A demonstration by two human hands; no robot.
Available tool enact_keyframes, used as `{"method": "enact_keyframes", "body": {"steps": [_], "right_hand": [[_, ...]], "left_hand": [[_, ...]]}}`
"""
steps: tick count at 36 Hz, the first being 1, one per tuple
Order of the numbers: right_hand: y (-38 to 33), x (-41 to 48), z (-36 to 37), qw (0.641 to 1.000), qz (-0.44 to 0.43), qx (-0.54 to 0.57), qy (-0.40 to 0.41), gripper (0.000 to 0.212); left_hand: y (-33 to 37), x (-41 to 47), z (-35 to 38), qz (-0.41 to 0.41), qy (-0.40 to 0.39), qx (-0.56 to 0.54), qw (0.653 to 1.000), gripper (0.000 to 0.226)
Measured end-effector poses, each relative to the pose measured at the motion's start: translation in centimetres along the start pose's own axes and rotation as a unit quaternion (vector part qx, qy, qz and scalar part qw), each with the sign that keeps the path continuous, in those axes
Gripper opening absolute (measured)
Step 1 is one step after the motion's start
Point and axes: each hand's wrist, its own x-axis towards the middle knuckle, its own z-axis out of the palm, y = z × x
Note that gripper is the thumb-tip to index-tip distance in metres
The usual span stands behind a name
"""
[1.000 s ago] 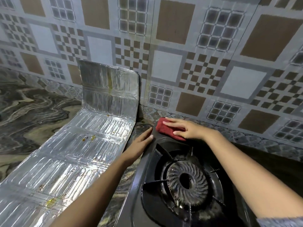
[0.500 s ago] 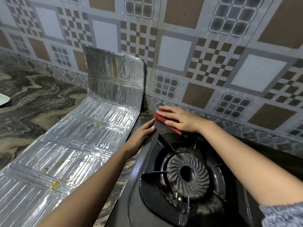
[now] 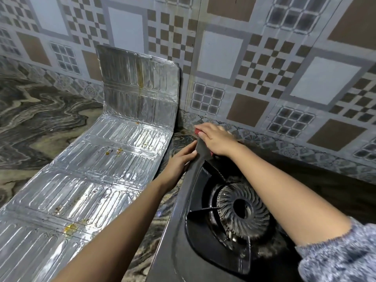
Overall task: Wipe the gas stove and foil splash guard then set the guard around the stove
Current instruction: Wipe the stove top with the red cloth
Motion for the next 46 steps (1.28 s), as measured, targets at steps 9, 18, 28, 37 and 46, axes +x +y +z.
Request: {"method": "enact_keyframes", "body": {"steps": [9, 18, 28, 37, 46], "right_hand": [[-2.4, 1.6, 0.6, 0.988, 0.150, 0.001, 0.039, 0.041], [-2.1, 2.5, 0.3, 0.981, 0.187, 0.016, 0.043, 0.044], [3.1, 0.7, -0.9, 0.994, 0.081, 0.066, -0.035, 0.045], [8.3, -2.4, -1.3, 0.995, 0.055, 0.088, 0.004, 0.038], [12.1, -5.7, -1.6, 0.993, 0.086, 0.063, 0.045, 0.037]], "left_hand": [[0.4, 0.0, -0.2, 0.000, -0.019, -0.012, 1.000, 0.050], [1.6, 0.3, 0.8, -0.014, 0.051, 0.054, 0.997, 0.046], [2.7, 2.3, 2.2, 0.015, 0.095, 0.168, 0.981, 0.037], [4.0, 4.7, 3.0, 0.024, 0.112, 0.353, 0.929, 0.047], [5.6, 6.7, 7.3, 0.024, 0.007, 0.577, 0.817, 0.043]]}}
